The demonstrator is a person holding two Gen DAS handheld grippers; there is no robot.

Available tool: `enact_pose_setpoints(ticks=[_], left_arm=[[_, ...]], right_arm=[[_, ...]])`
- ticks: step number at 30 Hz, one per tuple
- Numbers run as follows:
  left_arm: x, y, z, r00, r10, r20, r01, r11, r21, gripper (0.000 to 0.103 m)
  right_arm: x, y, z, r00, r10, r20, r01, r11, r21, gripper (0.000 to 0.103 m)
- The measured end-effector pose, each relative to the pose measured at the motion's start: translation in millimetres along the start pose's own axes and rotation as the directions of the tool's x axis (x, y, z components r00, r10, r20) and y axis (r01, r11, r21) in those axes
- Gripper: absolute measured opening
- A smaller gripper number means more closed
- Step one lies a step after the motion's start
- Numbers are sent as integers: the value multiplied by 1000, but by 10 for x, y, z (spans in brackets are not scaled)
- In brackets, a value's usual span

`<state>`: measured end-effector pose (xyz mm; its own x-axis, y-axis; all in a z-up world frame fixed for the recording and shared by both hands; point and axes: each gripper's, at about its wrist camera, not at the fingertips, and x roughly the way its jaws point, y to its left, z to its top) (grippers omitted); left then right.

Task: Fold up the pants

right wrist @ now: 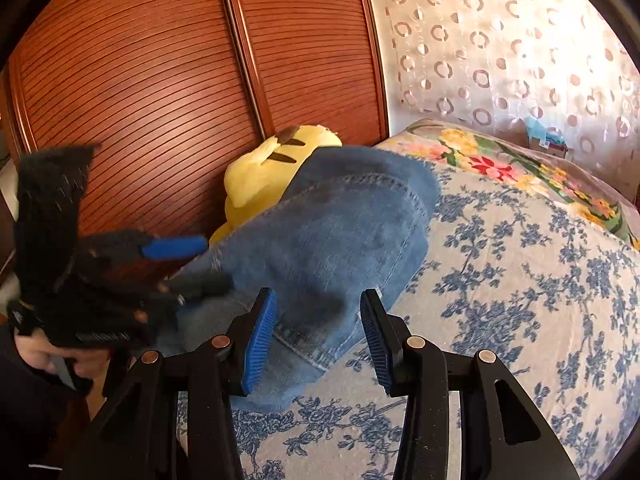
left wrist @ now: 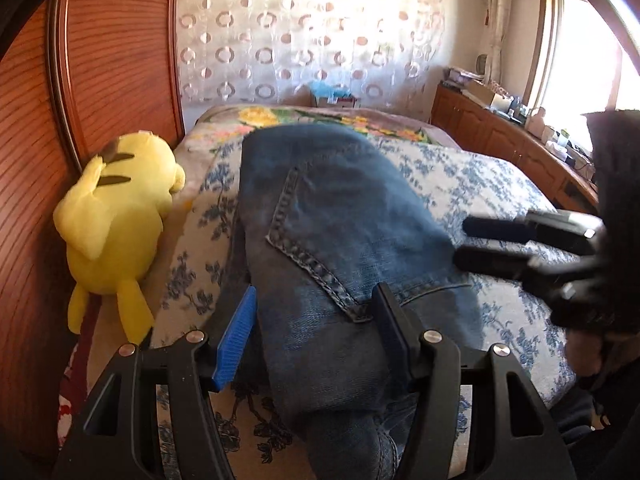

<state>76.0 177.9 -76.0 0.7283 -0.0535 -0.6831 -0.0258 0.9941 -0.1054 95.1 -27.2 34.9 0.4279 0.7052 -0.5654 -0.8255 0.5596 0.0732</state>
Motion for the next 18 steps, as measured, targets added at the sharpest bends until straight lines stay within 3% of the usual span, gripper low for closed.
enact_pose_setpoints(ticks=[5, 10, 18], left_arm=[[98, 17, -76, 1000, -3, -9, 3, 1000, -3, 61], [116, 52, -128, 1000, -10, -12, 10, 1000, -4, 61], [149, 25, -158, 1000, -15, -12, 15, 1000, -6, 61]], right_arm=[[22, -10, 79, 1000, 3, 13, -3, 1000, 8, 45], [257, 14, -15, 998, -43, -49, 42, 999, -21, 45], [339, -43, -63, 997, -32, -77, 32, 999, -4, 45]])
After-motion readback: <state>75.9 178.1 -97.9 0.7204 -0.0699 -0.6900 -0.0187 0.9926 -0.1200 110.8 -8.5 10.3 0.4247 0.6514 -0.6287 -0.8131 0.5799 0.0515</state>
